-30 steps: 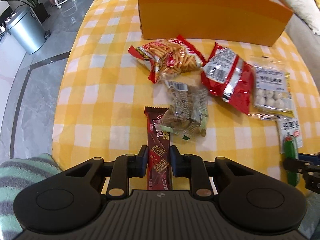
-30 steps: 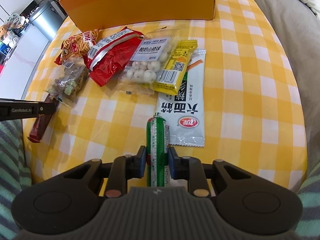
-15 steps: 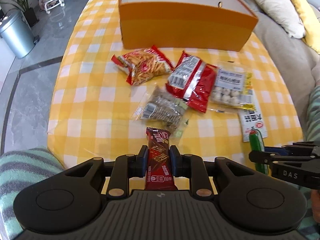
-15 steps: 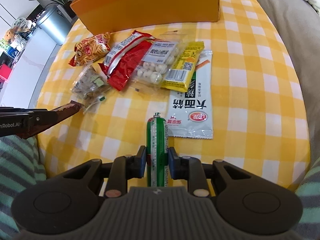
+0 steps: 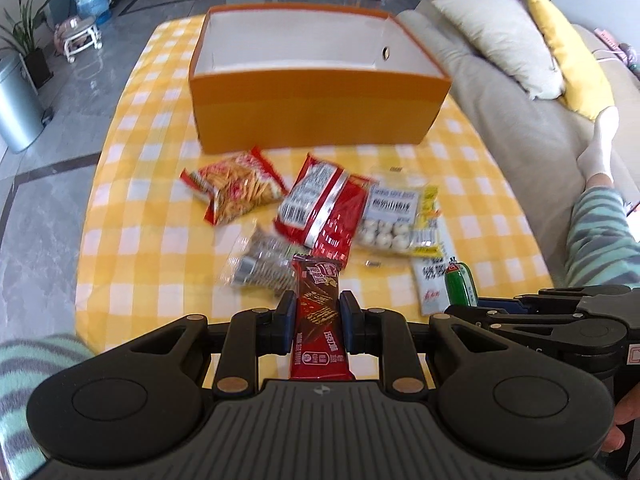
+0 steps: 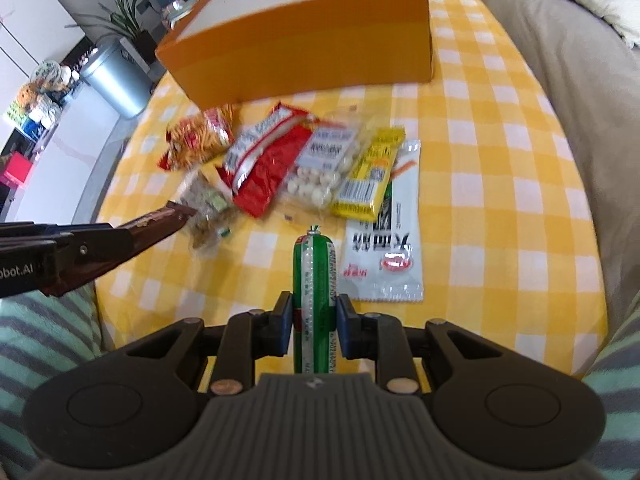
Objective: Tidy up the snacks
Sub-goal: 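Lift the sausage and chocolate bar and carry both over the orange box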
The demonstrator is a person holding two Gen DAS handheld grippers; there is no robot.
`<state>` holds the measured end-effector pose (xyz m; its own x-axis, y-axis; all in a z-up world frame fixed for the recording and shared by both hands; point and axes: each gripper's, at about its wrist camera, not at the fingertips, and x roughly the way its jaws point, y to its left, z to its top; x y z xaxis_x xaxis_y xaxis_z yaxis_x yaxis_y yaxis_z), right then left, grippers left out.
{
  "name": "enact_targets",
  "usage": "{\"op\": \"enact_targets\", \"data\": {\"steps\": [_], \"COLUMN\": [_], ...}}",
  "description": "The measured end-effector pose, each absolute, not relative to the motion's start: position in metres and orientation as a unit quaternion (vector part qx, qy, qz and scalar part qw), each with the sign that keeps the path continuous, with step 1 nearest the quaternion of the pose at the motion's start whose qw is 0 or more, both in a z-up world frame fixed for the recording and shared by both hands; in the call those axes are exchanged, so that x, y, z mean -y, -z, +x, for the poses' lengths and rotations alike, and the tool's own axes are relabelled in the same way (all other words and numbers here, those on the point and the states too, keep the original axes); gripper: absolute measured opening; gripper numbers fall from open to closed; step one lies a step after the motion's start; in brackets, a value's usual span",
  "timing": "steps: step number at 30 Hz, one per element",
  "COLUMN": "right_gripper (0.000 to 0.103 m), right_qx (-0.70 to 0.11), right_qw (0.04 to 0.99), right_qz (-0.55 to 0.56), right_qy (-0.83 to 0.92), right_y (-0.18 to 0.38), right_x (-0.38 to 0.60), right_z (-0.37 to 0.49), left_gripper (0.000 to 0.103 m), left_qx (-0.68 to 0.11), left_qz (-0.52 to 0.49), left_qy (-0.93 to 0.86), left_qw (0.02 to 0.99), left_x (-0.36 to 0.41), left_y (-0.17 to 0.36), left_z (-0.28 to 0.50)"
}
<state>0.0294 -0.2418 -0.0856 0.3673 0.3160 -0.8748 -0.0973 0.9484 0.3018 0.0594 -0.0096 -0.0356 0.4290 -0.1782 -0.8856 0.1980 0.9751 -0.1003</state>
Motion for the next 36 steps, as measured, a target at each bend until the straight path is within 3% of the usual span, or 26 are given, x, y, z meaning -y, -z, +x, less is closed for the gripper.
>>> {"op": "enact_targets", "data": {"steps": [18, 36], "right_gripper": [0.019, 0.019], "right_qx": [-0.455, -0.397], "right_qw": [0.876, 0.908], "right_qz": [0.095, 0.033], "right_qy": [-0.125, -0.133], "right_y": [0.012, -0.031], "right_x": [0.254, 0.236], "right_z": [0.074, 0.182], "left_gripper": [0.025, 0.025], "left_qx": [-0.431, -0.386], "left_qz": [0.037, 0.068], "left_qy": [0.128, 0.120], "left_qw": [0.893, 0.912], "left_x": [0.029, 0.037], "left_y": [-0.022, -0.046], "left_z": [0.104, 0.190]}}
